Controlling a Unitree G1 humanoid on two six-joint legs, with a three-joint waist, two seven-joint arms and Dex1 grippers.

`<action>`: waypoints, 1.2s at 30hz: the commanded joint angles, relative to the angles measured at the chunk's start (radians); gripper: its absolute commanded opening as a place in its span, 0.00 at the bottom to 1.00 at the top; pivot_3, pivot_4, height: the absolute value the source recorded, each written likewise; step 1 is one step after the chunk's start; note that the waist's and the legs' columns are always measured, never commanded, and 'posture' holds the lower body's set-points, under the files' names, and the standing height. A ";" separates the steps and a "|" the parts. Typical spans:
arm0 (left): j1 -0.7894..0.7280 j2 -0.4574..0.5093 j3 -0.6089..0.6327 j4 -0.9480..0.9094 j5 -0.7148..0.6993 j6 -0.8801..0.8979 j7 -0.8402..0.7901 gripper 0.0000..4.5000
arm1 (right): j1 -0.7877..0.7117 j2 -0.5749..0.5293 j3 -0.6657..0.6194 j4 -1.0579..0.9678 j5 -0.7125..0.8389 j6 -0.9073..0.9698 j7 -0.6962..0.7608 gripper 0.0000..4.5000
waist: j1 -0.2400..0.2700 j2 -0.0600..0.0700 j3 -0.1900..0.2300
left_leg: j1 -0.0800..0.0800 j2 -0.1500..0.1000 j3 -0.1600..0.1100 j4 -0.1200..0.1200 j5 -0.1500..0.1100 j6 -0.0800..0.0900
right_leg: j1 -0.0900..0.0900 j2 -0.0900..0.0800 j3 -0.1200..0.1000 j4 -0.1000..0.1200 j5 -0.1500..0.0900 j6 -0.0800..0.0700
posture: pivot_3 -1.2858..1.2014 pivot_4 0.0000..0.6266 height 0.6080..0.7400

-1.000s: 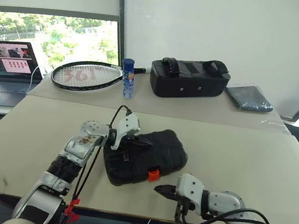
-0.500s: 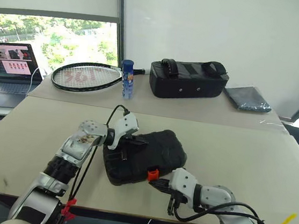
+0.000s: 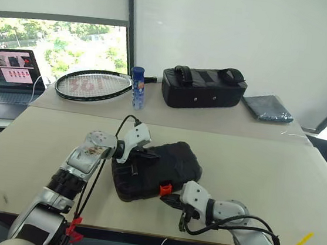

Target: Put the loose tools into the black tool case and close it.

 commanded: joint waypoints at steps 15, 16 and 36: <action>0.121 -0.006 0.020 0.054 -0.012 -0.069 0.008 0.01 | -0.026 -0.015 -0.110 -0.076 0.099 0.019 0.026 0.00 | -0.002 0.001 -0.002 | 0.007 0.001 0.000 -0.002 0.000 0.000 | 0.006 0.001 0.001 -0.003 0.000 0.000 | 0.52 0.24 1.00; 0.129 -0.012 0.053 0.045 -0.036 -0.106 0.006 0.01 | -0.010 -0.034 -0.121 -0.091 0.118 0.019 0.046 0.00 | -0.002 0.001 -0.002 | 0.007 0.002 0.000 -0.003 0.000 0.000 | 0.006 0.001 0.001 -0.003 0.000 0.000 | 0.52 0.24 1.00; 0.759 0.357 0.687 -0.122 -0.277 -0.419 -0.183 0.86 | 0.381 -0.289 -0.723 0.097 0.394 -0.424 0.431 1.00 | 0.011 -0.001 0.001 | -0.008 -0.001 0.004 -0.018 0.000 0.000 | -0.010 -0.008 -0.001 -0.013 0.001 -0.006 | 0.52 0.24 1.00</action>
